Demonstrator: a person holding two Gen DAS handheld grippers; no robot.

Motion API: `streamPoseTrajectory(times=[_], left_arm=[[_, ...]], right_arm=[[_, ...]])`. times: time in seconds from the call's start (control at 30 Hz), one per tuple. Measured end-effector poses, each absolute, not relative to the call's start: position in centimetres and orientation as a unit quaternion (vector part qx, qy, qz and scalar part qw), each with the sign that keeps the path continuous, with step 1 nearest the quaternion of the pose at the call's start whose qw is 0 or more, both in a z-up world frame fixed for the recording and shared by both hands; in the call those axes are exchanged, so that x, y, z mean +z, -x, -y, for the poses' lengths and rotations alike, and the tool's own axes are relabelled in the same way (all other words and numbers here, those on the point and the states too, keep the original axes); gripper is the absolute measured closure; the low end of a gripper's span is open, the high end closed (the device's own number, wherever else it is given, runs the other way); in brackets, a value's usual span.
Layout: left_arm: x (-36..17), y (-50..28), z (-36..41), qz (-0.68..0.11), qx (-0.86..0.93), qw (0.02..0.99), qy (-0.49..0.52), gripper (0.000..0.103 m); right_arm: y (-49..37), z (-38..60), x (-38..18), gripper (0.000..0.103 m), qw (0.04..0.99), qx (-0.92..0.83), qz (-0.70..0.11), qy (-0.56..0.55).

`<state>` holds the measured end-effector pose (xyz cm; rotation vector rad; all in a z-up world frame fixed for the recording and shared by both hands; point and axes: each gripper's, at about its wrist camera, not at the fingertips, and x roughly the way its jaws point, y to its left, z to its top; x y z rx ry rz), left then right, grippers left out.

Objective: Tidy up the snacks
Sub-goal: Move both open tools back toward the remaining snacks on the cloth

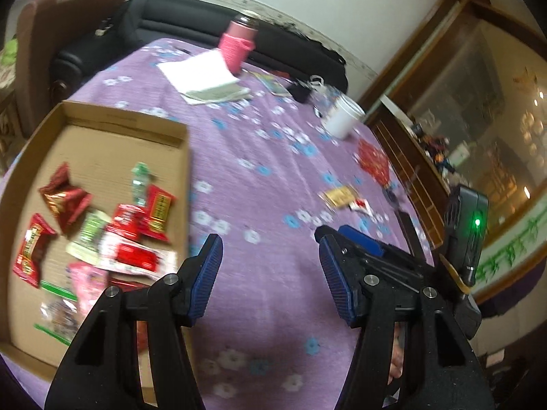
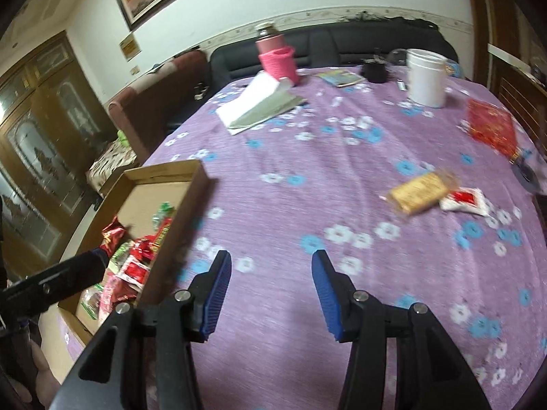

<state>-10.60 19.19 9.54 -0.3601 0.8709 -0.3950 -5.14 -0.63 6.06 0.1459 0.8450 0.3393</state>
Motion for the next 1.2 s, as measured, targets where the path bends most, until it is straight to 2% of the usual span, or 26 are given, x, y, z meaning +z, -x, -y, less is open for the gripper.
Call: streamPoseTrajectory(times=[0.53, 0.87, 1.2], left_arm=[[8.4, 11.7, -10.6, -0.438, -0.205, 0.871, 0.086, 0.045], [7.7, 13.0, -9.0, -0.381, -0.116, 0.917, -0.025, 0.045], [5.9, 13.3, -8.0, -0.370, -0.087, 0.921, -0.091, 0.045]], right_arm=[[6.2, 8.1, 4.4, 0.050, 0.894, 0.127, -0.415, -0.114], [5.9, 9.1, 3.0, 0.049, 0.886, 0.122, -0.430, -0.126], [6.5, 7.8, 2.4, 0.049, 0.888, 0.117, -0.434, -0.096]])
